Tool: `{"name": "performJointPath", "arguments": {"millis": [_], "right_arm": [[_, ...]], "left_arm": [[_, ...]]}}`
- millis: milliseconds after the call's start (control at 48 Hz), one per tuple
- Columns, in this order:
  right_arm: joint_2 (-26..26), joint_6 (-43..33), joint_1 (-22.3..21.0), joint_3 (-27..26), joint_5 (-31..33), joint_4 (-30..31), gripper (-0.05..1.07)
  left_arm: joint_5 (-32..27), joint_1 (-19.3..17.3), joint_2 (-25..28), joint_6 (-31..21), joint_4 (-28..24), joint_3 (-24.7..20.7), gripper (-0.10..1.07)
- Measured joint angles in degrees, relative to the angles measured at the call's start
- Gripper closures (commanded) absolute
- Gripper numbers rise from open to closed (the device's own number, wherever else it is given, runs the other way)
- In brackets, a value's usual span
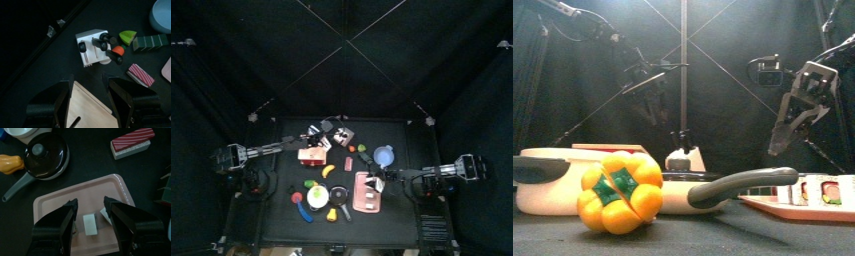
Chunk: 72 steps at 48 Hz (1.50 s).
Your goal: Grab sushi piece
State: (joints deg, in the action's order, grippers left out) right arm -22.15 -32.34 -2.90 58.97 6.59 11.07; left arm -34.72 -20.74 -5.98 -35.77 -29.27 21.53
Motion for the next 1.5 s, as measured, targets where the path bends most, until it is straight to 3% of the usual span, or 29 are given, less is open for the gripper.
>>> {"name": "performJointPath", "arguments": {"millis": [271, 583, 812, 958, 1208, 1500], "right_arm": [[-0.2, 0.0, -0.1, -4.0, 6.5, -4.0, 0.2], [-0.3, 0.0, -0.4, -9.4, 9.1, -1.8, 0.2], [-0.3, 0.0, -1.0, -12.0, 16.3, -1.6, 0.19], [-0.3, 0.5, -0.9, -10.9, 21.1, -1.0, 0.18], [-0.3, 0.4, -0.8, -7.0, 21.4, -0.4, 0.05], [2.7, 0.9, -0.3, -5.8, 24.4, 4.7, 0.0]], "left_arm": [[11.7, 0.1, -6.2, -0.1, 1.1, 7.9, 0.14], [30.1, 1.5, -15.8, 0.3, 1.2, 22.9, 0.14], [36.8, 2.8, -19.1, 0.7, 0.7, 30.5, 0.14], [41.9, 3.9, -20.6, 2.1, -2.6, 35.4, 0.14], [51.4, 4.0, -21.4, 3.8, -4.0, 40.7, 0.14], [55.5, 4.8, -22.2, 5.6, -4.0, 42.4, 0.14]]}}
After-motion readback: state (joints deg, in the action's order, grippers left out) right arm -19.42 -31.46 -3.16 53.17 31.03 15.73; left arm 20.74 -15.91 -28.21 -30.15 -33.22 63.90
